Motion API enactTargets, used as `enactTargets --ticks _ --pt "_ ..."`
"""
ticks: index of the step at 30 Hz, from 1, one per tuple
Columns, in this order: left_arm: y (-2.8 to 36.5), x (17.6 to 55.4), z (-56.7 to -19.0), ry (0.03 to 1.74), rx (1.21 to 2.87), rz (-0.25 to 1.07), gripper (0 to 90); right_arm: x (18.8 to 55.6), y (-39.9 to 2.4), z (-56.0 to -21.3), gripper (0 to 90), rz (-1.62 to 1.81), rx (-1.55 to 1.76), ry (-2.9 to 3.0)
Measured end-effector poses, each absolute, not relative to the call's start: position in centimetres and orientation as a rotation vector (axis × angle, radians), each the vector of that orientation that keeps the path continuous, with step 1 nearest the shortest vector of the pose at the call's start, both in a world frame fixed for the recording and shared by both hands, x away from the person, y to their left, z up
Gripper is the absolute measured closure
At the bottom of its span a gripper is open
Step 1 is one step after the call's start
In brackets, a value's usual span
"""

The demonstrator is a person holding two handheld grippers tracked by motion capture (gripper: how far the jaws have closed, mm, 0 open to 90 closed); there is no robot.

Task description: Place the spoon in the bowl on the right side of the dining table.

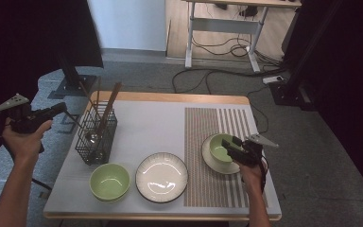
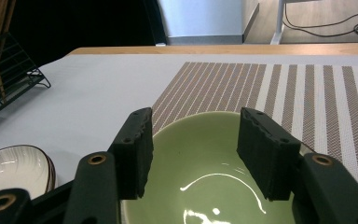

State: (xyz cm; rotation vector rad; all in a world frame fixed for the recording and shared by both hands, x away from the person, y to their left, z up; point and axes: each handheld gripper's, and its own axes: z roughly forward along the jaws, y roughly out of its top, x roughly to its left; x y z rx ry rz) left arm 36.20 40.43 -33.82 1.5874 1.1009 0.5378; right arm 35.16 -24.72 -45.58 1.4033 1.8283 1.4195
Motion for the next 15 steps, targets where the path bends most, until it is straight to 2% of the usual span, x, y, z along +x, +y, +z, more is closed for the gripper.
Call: enactTargets --ticks 15 --pt "40.6 35.1 -32.0 1.065 1.582 0.542 89.8 35.1 -24.7 -45.4 45.4 1.434 1.391 1.824"
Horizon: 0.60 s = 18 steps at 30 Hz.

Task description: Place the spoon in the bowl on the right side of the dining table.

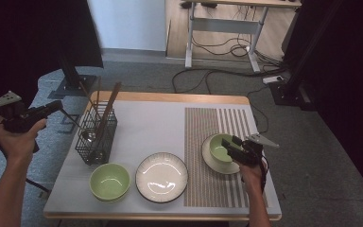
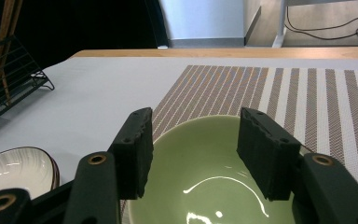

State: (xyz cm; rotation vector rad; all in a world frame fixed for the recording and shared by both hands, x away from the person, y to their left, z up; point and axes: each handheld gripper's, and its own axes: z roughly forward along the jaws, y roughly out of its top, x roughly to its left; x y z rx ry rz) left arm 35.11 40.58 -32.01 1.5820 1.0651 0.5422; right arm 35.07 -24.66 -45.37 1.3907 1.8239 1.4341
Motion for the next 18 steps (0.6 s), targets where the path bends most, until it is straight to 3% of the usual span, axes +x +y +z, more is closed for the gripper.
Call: enactTargets --ticks 18 --pt "37.8 34.9 -30.8 0.988 1.618 0.513 89.8 35.0 -24.2 -45.1 45.6 1.458 1.364 1.845"
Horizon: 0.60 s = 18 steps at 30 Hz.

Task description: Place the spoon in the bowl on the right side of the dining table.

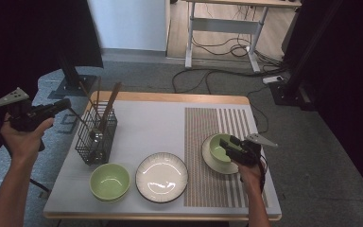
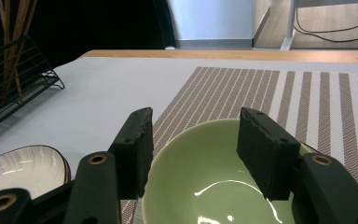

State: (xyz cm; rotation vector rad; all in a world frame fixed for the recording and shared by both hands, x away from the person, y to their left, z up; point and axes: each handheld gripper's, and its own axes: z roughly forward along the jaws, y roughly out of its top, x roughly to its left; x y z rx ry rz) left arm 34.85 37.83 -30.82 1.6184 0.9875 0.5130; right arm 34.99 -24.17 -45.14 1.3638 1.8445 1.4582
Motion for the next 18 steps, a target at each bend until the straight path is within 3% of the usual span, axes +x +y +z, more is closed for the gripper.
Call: enactTargets --ticks 18 --pt "36.2 34.4 -30.0 0.938 1.611 0.479 89.9 34.9 -23.9 -44.9 46.6 1.479 1.350 1.860"
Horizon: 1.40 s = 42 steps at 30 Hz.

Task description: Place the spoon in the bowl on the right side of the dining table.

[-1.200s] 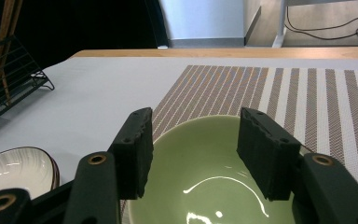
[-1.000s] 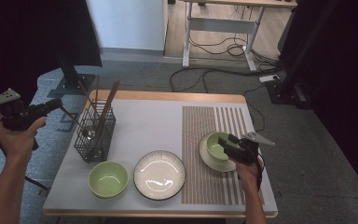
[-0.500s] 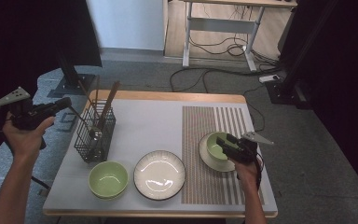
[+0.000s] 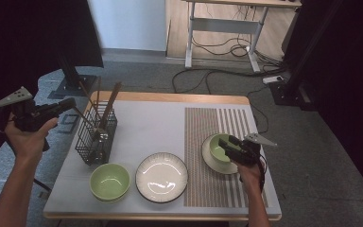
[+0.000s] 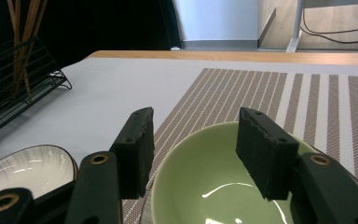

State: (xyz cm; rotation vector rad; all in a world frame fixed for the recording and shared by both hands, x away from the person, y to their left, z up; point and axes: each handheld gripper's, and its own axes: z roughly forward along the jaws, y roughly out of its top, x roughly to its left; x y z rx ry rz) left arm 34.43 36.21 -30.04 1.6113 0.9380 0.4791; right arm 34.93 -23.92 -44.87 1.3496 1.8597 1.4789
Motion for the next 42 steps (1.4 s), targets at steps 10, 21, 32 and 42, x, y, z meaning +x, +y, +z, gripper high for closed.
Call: enactTargets --ticks 10,21,32,42 --pt "34.4 34.6 -29.9 0.907 1.630 0.461 89.9 34.9 -23.6 -44.6 47.7 1.505 1.329 1.883" --pt "32.6 34.9 -30.2 0.881 1.647 0.432 89.9 34.8 -22.9 -44.4 47.8 1.514 1.302 1.917" --pt "30.6 35.3 -30.6 0.853 1.678 0.403 89.9 34.8 -22.3 -44.2 48.2 1.520 1.280 1.947" --pt "29.3 35.5 -31.0 0.840 1.693 0.387 89.9 34.7 -21.8 -44.2 49.0 1.528 1.263 1.957"
